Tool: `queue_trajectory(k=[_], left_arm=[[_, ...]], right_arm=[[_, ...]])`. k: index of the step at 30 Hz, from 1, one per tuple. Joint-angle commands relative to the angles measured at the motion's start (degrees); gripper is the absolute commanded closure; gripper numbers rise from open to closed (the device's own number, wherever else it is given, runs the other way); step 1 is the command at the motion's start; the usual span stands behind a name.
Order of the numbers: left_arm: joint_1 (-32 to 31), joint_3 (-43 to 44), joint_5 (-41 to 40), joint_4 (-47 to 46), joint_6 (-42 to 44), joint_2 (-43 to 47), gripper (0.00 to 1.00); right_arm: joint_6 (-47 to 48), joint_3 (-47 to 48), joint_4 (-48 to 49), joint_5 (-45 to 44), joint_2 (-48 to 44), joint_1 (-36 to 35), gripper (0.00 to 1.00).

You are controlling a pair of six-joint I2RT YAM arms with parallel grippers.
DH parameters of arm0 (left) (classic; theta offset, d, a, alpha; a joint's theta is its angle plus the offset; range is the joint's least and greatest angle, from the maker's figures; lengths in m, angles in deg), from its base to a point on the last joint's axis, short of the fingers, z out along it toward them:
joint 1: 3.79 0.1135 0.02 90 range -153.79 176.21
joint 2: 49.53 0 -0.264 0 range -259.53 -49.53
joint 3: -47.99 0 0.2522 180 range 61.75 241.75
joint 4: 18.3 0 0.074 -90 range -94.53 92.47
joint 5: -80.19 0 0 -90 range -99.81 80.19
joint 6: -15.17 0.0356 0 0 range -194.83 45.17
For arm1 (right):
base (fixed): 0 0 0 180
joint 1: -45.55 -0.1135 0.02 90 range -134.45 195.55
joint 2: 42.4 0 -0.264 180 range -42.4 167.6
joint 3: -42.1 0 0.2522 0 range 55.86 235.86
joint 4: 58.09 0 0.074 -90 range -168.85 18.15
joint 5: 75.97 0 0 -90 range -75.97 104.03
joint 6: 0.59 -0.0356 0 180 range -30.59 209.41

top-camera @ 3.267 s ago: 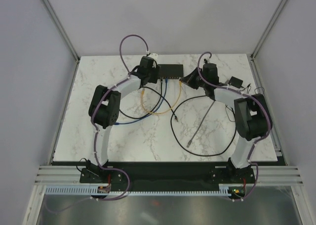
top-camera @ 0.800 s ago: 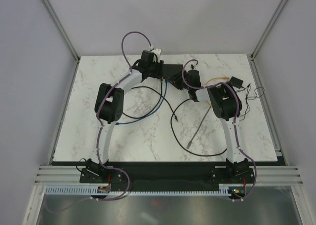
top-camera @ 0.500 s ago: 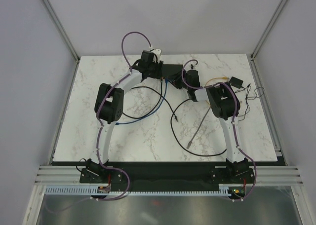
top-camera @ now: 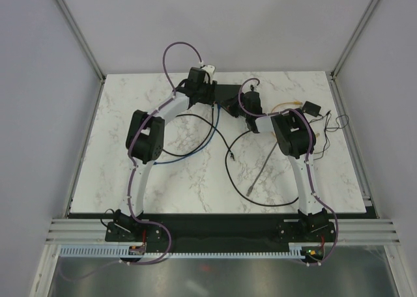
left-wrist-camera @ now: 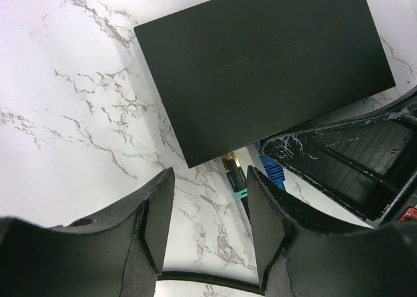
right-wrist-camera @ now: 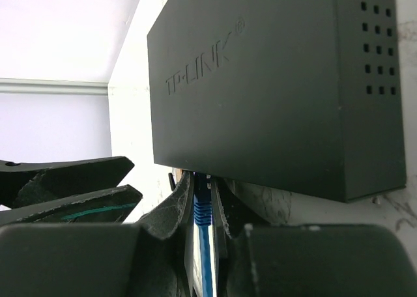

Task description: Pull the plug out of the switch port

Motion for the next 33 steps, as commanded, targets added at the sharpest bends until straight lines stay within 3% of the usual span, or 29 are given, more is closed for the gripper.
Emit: queue_trajectory(k=[1, 6, 16, 26, 33], left_arm=[[-0.8, 2.4, -2.43, -0.16, 3.76, 0.24, 0.44], [-3.17, 3.37, -10.15, 0.02, 11.4, -1.34, 0.38], [-5.99, 9.96, -16.23, 1.51, 16.07, -6.35, 0.33], [-5.9, 12.16, -16.76, 4.06, 17.22, -8.64, 0.4], [-5.9, 14.52, -17.02, 5.46, 17.04, -10.21, 0.38]], right_arm=[[1.32, 0.86, -3.95, -3.11, 1.87, -0.18, 0.89], [3.07, 2.61, -6.84, -2.49, 2.22, 0.17, 1.0], [2.72, 1.91, -4.92, 0.67, 2.84, 1.05, 1.0], [2.2, 0.15, -3.86, 2.17, 2.31, 1.75, 1.0], [2.55, 0.85, -4.91, 2.69, 2.57, 2.02, 1.0]])
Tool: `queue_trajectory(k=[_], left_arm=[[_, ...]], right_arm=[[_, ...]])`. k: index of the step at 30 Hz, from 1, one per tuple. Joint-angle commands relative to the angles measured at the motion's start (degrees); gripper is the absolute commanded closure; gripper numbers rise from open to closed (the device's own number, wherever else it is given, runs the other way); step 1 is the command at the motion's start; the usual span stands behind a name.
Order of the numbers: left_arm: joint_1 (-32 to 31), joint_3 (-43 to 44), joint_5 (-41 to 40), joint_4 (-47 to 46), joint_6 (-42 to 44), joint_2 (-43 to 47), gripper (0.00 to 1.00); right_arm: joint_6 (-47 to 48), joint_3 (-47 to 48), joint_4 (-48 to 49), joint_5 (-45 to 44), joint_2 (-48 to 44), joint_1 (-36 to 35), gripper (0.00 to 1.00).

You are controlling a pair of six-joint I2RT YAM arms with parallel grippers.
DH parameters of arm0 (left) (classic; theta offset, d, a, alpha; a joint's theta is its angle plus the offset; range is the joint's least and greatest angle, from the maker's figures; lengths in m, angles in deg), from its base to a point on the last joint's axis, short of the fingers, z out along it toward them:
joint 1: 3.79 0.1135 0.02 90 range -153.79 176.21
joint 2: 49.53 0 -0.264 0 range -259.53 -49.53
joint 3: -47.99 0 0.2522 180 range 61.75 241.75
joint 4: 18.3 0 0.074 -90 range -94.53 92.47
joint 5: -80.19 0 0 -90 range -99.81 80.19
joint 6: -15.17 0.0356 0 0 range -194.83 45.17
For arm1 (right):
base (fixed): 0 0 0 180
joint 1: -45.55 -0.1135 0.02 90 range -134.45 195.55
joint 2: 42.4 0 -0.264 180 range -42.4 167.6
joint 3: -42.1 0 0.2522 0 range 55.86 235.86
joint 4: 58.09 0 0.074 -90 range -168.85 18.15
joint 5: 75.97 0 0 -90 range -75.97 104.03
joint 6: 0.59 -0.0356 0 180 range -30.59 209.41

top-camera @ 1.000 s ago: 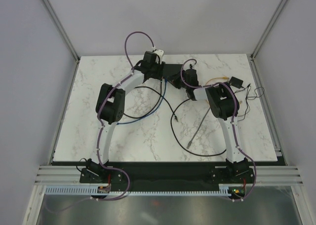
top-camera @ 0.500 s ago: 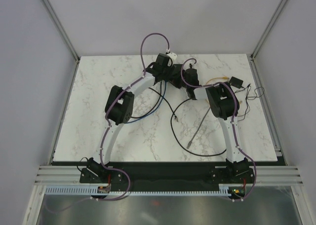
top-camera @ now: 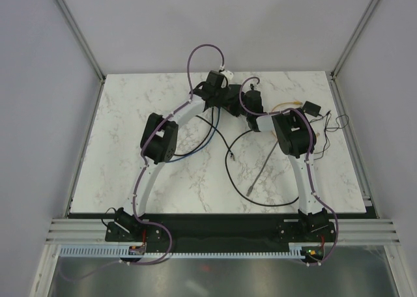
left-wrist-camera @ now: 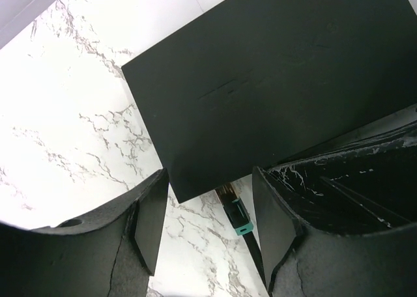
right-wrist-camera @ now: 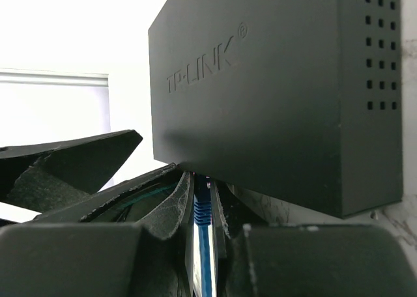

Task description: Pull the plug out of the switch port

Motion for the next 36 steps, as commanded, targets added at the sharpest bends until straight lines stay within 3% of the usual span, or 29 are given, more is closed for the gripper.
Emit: queue_trajectory(k=[1, 6, 15, 19, 22, 28, 31, 36], left_arm=[[0.16, 4.5, -1.29, 2.38, 2.14, -3.26, 0.37], [-0.02, 11.61, -1.29, 6.87, 1.43, -7.05, 0.37], [-0.02, 11.98, 1.26, 7.49, -0.94, -6.44, 0.38], [0.24, 9.87, 1.17, 6.7, -3.04, -3.72, 0.39], [1.73, 2.34, 3.45, 1.28, -7.7, 2.77, 0.37], [5.78, -25.95, 4.17, -18.58, -17.02, 20.07, 0.33], [5.96, -29.68, 1.71, -21.34, -17.11, 23.34, 0.32], [5.96, -32.06, 1.08, -23.01, -17.73, 24.15, 0.32]], right_arm=[[1.5, -0.41, -4.19, -0.1, 1.94, 0.99, 1.0], [2.55, -1.99, -6.48, -0.8, 0.71, 0.46, 1.0], [4.39, -11.13, -2.88, -1.51, -4.12, -0.24, 1.0], [8.61, -12.1, -5.33, -2.74, -10.53, 0.46, 1.0], [11.16, -13.67, -8.49, -2.12, -16.4, 1.34, 1.0], [16.43, -18.51, -20.95, -1.86, -31.68, 2.13, 1.0], [18.36, -20.71, -25.71, -2.04, -40.14, 3.18, 1.0], [22.67, -21.94, -41.61, -6.51, -53.83, 7.92, 1.0]])
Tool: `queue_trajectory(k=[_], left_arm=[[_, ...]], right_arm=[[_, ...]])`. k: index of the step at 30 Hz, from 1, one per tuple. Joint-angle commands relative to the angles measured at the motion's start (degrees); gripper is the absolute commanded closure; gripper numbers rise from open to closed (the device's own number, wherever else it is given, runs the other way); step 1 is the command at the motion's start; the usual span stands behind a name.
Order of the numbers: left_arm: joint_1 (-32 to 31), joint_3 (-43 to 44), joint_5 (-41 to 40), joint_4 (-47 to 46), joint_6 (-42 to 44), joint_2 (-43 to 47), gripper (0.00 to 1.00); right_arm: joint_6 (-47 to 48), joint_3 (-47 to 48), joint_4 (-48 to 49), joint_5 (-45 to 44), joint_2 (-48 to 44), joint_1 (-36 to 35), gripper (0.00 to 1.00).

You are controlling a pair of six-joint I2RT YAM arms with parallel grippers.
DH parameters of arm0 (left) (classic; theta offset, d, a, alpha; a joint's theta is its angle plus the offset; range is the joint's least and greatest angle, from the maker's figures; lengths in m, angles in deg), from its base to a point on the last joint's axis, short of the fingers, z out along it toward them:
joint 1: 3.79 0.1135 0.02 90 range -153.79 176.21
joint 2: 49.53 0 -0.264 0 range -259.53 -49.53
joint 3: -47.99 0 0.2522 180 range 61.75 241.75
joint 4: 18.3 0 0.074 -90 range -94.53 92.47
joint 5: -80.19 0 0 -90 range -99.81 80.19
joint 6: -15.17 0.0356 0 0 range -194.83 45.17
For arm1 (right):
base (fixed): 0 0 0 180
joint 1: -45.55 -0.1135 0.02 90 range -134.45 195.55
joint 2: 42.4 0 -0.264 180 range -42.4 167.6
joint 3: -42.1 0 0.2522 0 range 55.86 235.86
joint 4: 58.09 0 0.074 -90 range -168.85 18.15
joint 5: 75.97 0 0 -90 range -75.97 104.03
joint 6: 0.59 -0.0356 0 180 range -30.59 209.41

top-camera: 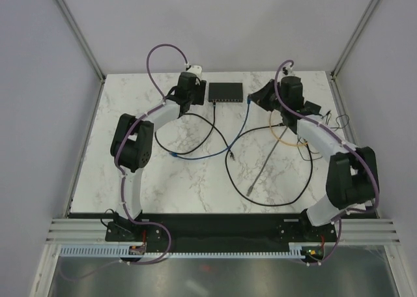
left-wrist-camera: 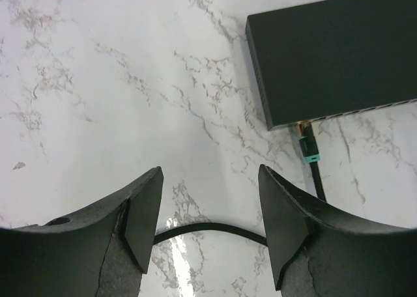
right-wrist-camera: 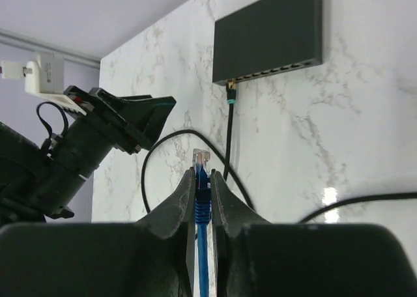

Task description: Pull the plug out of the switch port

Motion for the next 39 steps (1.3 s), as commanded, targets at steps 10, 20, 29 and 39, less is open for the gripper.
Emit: queue_trajectory(k=[10, 20, 29, 39], left_arm=[[-1.08, -2.49, 0.57, -7.32, -4.36, 3.58, 0.31], [-0.29, -0.91, 4.08, -7.15, -3.83, 2.7, 0.31], [0.59, 1.99, 9.36, -4.95, -4.27, 0.42, 0.32], [0.68, 4.8, 10.23, -3.02, -1.64, -1.16, 0.32]], right_arm=[[16.79, 4.66, -32.96, -32.8, -17.9, 20.77, 1.0], [17.07, 8.62, -28.93, -36.07, -2.29, 25.01, 1.0], [15.83, 4.4, -23.74, -34.05, 8.54, 25.53, 0.82], [19.87, 11.33, -22.6, -37.21, 7.06, 15.53, 0.31]])
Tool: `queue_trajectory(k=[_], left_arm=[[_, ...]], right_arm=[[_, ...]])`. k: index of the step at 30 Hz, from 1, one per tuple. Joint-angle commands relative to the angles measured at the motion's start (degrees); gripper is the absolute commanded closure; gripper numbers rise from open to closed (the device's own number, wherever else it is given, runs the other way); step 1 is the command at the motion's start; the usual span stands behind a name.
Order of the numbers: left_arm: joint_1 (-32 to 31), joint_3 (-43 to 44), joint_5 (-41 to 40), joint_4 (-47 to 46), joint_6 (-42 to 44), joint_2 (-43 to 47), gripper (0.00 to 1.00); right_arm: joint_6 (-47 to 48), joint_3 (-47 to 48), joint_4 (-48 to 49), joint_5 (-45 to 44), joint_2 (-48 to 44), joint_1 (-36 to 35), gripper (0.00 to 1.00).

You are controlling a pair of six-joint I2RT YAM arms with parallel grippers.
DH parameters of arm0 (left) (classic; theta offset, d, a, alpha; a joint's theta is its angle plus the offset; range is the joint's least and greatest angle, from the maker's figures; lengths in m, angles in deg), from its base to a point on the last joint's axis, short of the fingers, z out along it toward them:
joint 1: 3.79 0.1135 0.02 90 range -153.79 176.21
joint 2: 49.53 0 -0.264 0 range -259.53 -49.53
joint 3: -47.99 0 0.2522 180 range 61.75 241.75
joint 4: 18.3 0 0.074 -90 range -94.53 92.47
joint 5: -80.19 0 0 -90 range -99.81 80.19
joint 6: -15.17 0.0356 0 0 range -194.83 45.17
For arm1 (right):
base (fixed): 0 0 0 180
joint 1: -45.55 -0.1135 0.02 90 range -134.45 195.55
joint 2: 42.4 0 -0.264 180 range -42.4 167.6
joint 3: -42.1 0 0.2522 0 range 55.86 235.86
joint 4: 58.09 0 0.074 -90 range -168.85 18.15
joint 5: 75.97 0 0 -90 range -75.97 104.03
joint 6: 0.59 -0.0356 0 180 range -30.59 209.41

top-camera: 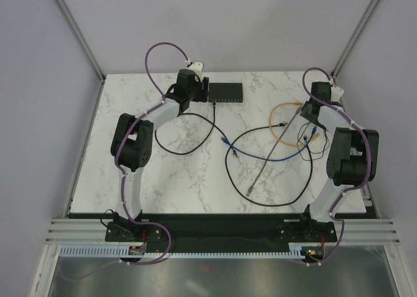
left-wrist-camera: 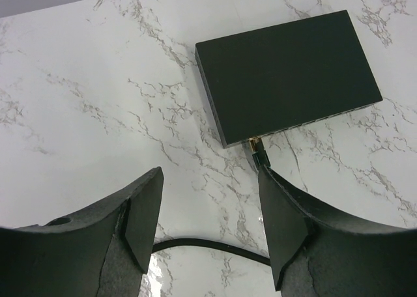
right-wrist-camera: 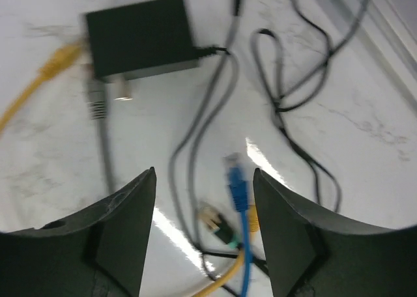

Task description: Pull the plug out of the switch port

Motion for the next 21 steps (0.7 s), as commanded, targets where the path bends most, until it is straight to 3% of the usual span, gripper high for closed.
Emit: queue_trajectory(k=[1, 4, 11, 16, 21], left_arm=[[0.13, 4.32, 1.89, 0.76, 1.07, -1.66, 0.33], [0.22, 6.07, 4.43, 1.81, 2.92, -3.07, 0.33], [1.54, 12.58, 8.92, 5.59, 1.78, -7.64, 0.35], [2.68, 15.05, 13.57, 5.78, -2.0, -9.84, 0.39], [4.44, 18.73, 18.23, 6.13, -7.0, -13.96, 0.39]], right_arm=[[1.71, 6.18, 5.72, 1.57, -2.34, -7.17, 0.31], [-2.22, 9.69, 13.27, 14.82, 1.43, -12.88, 0.32], [-12.77, 18.32, 27.35, 28.56, 15.48, -21.41, 0.34], [-18.5, 15.07, 40.79, 33.94, 20.24, -23.44, 0.36], [-21.49, 16.21, 43.63, 35.1, 26.22, -24.05, 0.38]])
